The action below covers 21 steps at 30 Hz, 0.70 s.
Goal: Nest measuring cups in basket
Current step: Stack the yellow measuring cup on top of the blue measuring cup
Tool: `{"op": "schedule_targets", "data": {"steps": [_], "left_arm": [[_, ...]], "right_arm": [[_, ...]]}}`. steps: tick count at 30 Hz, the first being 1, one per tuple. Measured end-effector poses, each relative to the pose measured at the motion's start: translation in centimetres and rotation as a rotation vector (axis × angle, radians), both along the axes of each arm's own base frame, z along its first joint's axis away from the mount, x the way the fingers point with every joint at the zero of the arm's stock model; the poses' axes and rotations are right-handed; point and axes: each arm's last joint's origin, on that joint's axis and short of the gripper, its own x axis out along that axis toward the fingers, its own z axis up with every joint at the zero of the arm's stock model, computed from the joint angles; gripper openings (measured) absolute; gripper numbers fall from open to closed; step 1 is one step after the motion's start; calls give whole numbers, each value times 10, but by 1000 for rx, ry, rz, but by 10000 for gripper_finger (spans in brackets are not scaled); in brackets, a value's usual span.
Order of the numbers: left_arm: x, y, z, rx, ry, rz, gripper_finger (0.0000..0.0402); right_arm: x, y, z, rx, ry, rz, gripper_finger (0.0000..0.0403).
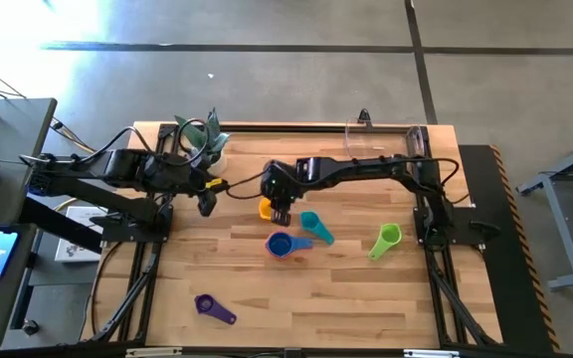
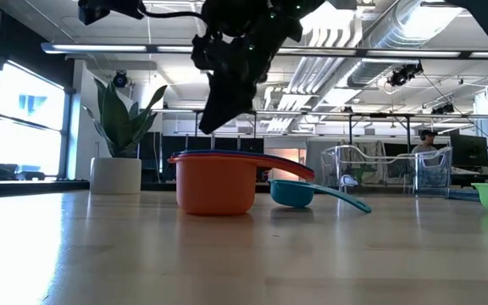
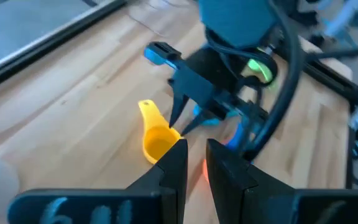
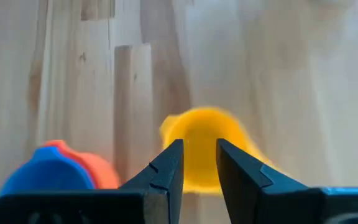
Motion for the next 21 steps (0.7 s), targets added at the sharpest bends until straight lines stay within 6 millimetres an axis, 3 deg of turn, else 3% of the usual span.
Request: {"op": "schedule_targets", "data": {"steps": [10,21], "left_arm": [[0,2,0,-68,-43,131,49],[-1,3,1,-98,-76,227,49]], "right_arm": [[6,-32,8,-185,-137,148,97],[9,-46,6,-121,-215,253,117]]}}
